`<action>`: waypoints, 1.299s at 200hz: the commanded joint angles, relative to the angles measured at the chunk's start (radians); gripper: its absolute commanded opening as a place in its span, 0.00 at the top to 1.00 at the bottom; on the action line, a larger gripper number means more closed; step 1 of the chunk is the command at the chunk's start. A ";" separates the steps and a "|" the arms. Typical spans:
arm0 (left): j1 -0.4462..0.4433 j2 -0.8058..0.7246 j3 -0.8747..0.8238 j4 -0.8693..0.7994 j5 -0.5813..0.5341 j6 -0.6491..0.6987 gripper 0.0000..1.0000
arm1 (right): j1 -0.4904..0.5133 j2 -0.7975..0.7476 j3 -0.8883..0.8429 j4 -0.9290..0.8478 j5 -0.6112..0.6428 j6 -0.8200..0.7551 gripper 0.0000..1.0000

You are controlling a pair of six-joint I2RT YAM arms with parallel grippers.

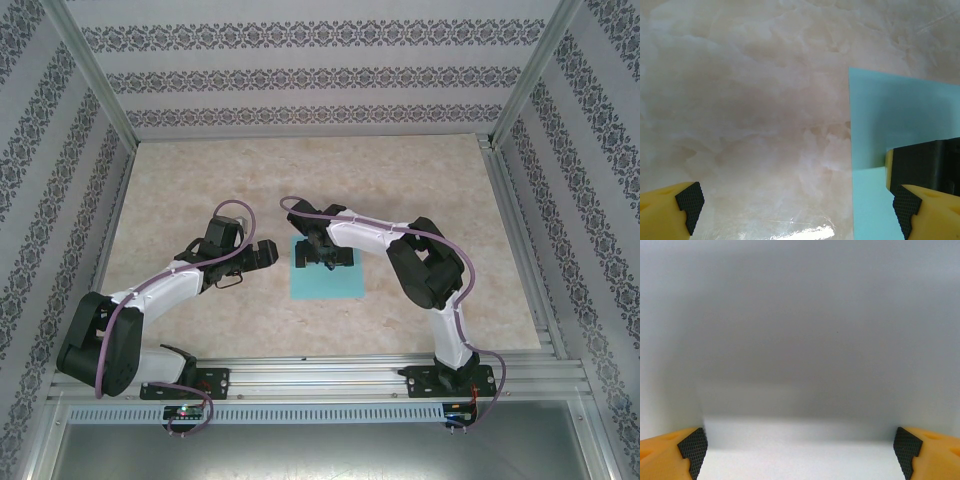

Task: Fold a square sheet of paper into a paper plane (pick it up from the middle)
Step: Fold the square sheet of paper in half at the center of the table.

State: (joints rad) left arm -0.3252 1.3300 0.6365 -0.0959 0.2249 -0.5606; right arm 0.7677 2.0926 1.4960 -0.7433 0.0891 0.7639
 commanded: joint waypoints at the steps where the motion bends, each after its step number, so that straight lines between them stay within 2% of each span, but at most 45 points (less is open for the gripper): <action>1: 0.014 -0.019 0.005 0.012 -0.004 0.021 0.00 | -0.007 0.030 -0.003 -0.031 -0.010 0.002 0.02; 64: 0.014 -0.023 0.006 0.009 -0.004 0.020 0.00 | -0.011 -0.039 0.048 -0.055 0.037 -0.009 0.02; 182: 0.013 -0.025 0.010 -0.003 -0.013 0.026 0.00 | -0.021 0.072 -0.044 -0.004 -0.011 0.023 0.02; 260: 0.013 -0.028 0.009 -0.007 -0.013 0.025 0.00 | -0.017 0.048 -0.019 -0.024 0.016 0.004 0.08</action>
State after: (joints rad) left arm -0.3252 1.3228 0.6365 -0.0963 0.2245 -0.5568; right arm 0.7547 2.0972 1.5024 -0.7441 0.0975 0.7753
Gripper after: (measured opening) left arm 0.999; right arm 0.935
